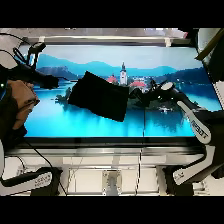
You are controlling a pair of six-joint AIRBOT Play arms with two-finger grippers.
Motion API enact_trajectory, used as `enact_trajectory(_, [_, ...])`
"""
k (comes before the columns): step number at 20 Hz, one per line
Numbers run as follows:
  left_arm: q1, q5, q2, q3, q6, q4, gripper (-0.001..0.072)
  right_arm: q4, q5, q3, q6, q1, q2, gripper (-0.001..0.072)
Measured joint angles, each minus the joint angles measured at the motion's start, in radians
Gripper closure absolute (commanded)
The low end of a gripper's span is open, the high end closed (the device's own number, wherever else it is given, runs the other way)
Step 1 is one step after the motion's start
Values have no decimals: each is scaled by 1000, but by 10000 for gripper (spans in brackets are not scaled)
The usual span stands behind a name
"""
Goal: Fold the clothes and pants, and hang the long-sleeved shirts on hangers.
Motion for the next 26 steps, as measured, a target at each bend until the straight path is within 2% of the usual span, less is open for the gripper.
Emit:
enact_trajectory(5, [0,0,0,0,0,-1,686,181,-38,8,-51,66,-90,21])
enact_trajectory(6, [0,0,0,0,0,-1,687,190,-45,21,-56,85,-100,55])
enact_trajectory(7, [0,0,0,0,0,-1,687,193,-55,36,-61,104,-106,179])
enact_trajectory(8, [0,0,0,0,0,-1,687,186,-63,55,-65,124,-112,361])
enact_trajectory(9, [0,0,0,0,0,-1,687,185,-67,77,-68,142,-117,583])
enact_trajectory(10, [0,0,0,0,0,-1,687,195,-64,105,-71,154,-117,700])
enact_trajectory(14, [0,0,0,0,0,-1,687,162,10,244,-73,152,-109,706])
enact_trajectory(17, [1,0,0,0,0,-1,687,61,123,356,-37,75,-68,706])
enact_trajectory(23, [1,0,0,0,0,-1,687,-190,422,540,74,-230,93,708])
enact_trajectory(26, [1,3,0,0,0,-1,686,-263,579,602,100,-435,151,708])
